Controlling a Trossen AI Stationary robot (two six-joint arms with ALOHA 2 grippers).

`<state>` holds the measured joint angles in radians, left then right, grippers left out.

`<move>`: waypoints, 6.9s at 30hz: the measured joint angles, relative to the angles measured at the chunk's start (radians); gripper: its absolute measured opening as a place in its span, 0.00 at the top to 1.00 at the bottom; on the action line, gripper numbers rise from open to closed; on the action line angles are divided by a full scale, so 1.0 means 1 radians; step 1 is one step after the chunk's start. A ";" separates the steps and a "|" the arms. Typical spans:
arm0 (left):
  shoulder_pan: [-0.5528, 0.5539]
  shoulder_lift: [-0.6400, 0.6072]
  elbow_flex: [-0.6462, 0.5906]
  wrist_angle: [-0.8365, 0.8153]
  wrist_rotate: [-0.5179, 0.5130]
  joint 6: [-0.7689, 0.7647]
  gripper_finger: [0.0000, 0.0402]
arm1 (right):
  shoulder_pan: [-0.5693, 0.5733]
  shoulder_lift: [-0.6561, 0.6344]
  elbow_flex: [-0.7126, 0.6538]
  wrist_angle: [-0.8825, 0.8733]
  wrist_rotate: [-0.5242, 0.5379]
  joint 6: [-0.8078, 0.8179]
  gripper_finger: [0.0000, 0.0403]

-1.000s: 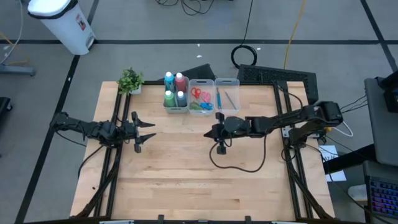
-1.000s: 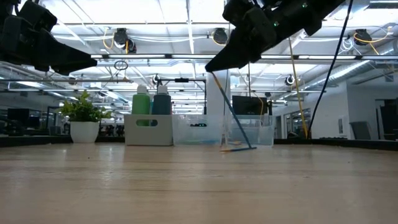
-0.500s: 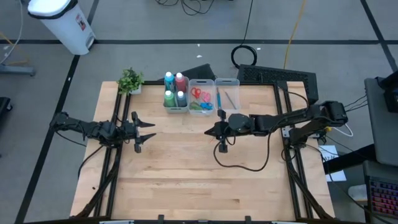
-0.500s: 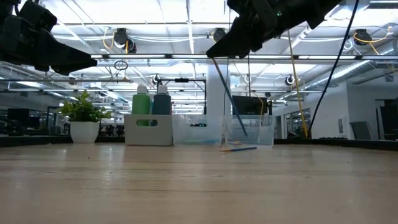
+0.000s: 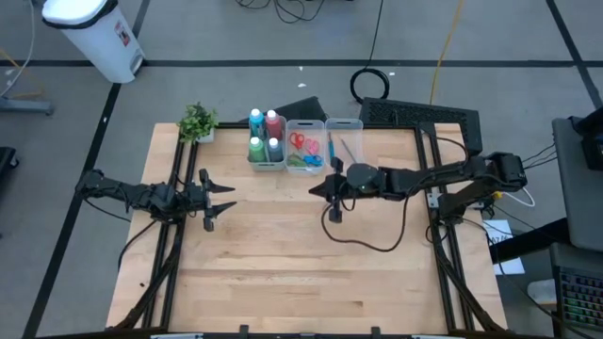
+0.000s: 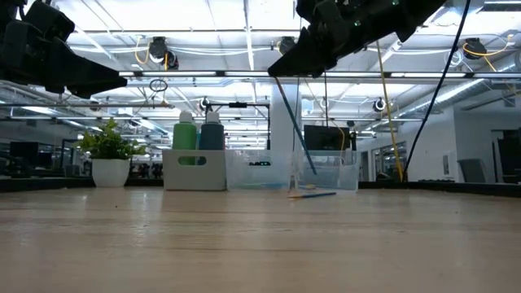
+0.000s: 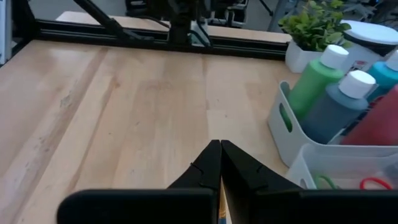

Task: Pick & Place Paint Supplies
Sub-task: Put the blue paint brush into the right transparent bin

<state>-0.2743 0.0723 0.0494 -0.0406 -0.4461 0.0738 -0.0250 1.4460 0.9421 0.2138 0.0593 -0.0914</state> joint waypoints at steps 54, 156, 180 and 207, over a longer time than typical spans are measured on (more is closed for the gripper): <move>0.000 0.000 0.000 0.000 0.000 0.000 0.50 | -0.349 -0.396 0.000 -0.091 -0.004 0.026 1.00; 0.000 0.000 0.000 0.000 0.000 0.000 0.50 | 0.001 0.256 -0.001 -0.062 -0.165 -0.172 0.63; 0.000 0.000 0.000 0.000 0.000 0.000 0.50 | -0.018 0.405 0.003 -0.159 -0.068 -0.216 0.76; 0.000 0.000 0.000 0.000 0.000 0.000 0.50 | -0.040 0.406 0.000 -0.262 -0.057 -0.186 0.99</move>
<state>-0.2741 0.0723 0.0494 -0.0406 -0.4459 0.0738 -0.0649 1.8519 0.9424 -0.0483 0.0020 -0.2774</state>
